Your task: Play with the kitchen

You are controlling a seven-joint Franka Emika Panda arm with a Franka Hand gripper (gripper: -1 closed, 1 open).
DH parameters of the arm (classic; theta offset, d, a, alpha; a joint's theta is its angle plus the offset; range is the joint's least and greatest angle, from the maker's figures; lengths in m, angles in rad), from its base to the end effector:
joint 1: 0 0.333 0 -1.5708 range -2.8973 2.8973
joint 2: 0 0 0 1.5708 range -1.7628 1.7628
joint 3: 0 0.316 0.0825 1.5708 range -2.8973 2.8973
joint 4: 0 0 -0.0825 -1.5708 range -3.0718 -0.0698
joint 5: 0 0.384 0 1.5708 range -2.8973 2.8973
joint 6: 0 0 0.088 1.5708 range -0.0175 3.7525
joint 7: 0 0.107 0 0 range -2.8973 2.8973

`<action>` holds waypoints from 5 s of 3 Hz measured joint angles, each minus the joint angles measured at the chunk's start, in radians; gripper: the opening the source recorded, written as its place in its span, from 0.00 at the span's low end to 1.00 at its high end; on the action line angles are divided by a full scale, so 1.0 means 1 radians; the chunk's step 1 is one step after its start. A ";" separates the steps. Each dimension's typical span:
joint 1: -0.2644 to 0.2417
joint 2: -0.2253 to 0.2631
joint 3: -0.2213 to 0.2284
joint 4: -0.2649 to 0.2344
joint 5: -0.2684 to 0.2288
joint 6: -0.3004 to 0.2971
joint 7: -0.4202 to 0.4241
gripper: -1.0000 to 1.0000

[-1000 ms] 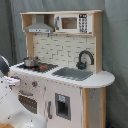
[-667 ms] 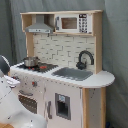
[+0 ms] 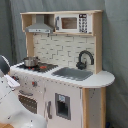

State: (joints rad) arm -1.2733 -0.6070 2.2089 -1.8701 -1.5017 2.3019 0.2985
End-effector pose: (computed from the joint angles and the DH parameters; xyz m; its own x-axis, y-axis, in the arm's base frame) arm 0.3531 0.5462 0.3343 -0.0023 0.8907 -0.4547 0.0813 0.4533 0.8876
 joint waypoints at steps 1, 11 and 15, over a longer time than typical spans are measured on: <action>0.000 0.004 0.000 -0.001 0.000 0.005 0.103 0.00; 0.082 0.007 0.010 -0.001 -0.002 0.031 0.562 1.00; 0.161 0.020 -0.008 0.027 -0.030 -0.097 0.200 1.00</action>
State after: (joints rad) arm -1.1119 -0.5870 2.2005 -1.8428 -1.5313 2.2052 0.4988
